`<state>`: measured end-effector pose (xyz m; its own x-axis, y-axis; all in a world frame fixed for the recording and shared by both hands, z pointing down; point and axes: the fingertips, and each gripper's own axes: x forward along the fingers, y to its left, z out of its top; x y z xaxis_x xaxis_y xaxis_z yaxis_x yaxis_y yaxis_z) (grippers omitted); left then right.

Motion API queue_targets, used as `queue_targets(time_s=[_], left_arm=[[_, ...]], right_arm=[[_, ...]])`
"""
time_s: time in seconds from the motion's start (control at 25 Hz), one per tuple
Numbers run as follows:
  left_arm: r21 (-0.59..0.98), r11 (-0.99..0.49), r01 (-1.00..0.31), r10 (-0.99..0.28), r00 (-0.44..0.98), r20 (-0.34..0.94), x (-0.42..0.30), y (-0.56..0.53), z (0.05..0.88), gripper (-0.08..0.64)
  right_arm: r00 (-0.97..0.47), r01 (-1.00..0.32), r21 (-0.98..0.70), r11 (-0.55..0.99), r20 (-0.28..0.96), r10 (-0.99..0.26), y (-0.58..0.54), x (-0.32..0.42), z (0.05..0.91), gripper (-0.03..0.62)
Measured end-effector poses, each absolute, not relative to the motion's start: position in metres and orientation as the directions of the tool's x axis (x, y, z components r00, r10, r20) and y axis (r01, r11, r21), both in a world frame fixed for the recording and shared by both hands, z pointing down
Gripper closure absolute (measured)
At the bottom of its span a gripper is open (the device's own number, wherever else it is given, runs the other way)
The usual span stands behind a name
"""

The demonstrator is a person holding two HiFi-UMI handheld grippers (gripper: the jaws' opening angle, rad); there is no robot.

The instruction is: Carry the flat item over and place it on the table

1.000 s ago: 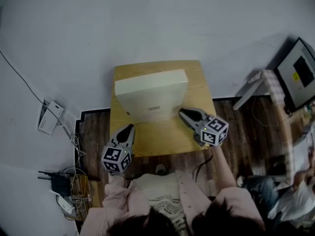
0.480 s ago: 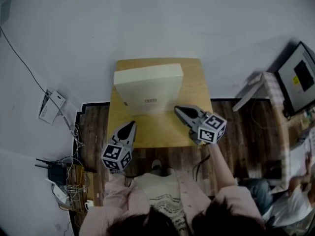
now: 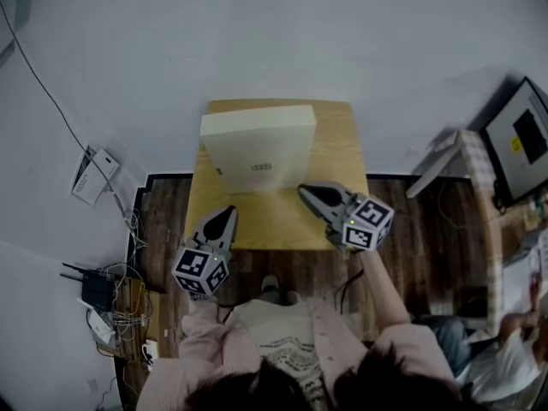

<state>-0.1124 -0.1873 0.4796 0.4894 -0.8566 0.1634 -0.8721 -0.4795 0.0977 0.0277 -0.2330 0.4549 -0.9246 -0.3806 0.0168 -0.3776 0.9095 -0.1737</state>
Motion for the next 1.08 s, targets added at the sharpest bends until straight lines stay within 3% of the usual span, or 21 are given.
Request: queue_targets(time_s=[1.08], left_arm=[[0.078,-0.47,-0.879,-0.871,0.476,0.118,-0.101,-0.158,0.465,0.569]], right_arm=[[-0.928,-0.368,-0.127,0.921,-0.003,-0.372,-0.199,0.041,0.449,0.598]])
